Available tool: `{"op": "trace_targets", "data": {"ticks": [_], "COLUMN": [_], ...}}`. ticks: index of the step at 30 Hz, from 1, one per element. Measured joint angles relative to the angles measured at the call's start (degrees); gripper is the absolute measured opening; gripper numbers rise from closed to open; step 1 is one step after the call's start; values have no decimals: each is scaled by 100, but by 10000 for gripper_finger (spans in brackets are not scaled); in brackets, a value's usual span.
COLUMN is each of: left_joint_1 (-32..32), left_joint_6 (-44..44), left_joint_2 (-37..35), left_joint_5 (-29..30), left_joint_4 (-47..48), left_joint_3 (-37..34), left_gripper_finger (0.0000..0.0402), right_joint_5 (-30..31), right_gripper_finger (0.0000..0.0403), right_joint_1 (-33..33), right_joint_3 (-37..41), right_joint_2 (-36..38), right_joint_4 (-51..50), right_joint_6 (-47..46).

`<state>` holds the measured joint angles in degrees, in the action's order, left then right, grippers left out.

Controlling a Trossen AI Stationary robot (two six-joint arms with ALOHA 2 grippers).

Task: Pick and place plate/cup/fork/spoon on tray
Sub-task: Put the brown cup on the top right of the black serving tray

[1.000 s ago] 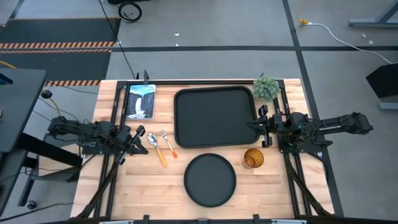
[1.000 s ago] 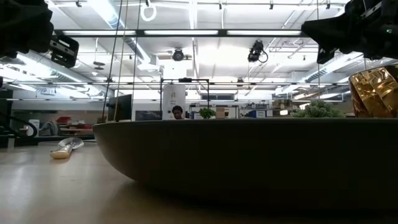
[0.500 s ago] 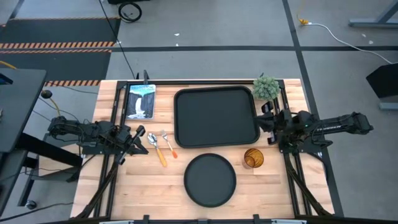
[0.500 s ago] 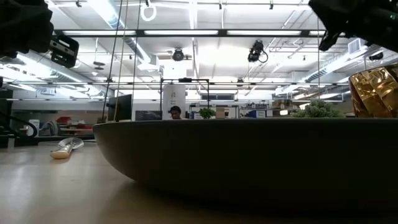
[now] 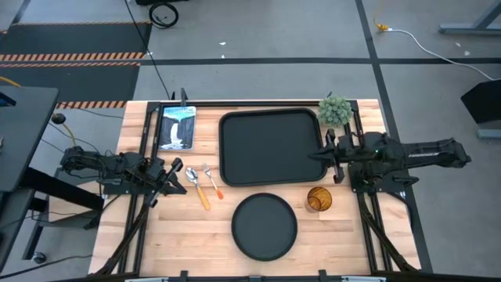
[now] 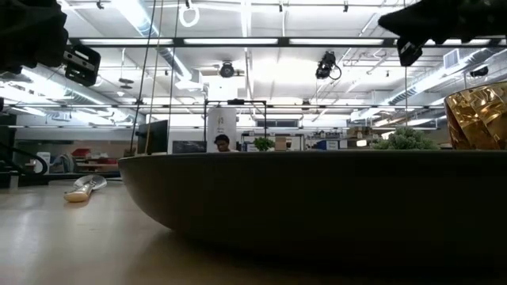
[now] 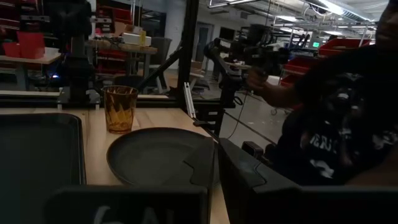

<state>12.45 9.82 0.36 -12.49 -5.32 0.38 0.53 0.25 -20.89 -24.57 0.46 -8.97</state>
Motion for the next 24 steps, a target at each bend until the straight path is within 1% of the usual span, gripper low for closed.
{"op": "trace_targets", "data": {"ticks": [3,6,12,16,20,24], "left_joint_1": [0,0,0,0,0,0], "left_joint_6": [-2,-1,0,-2,0,-1], "left_joint_2": [-2,-2,-2,-2,-2,-1], "left_joint_5": [0,0,0,0,0,0], "left_joint_4": [2,1,0,2,2,2], "left_joint_3": [0,1,1,2,0,1], "left_gripper_finger": [30,29,29,29,29,30], "right_joint_5": [175,342,466,733,821,838], "right_gripper_finger": [7,8,5,5,5,21], "right_joint_1": [9,92,506,912,1341,1708], "right_joint_3": [-430,-607,-1167,-1616,-2038,-2516], "right_joint_2": [-195,-409,-952,-1511,-2213,-2910], "right_joint_4": [-873,-1459,-2739,-3652,-4411,-4900], "right_joint_6": [-231,-598,-942,-1122,-1217,-1318]}}
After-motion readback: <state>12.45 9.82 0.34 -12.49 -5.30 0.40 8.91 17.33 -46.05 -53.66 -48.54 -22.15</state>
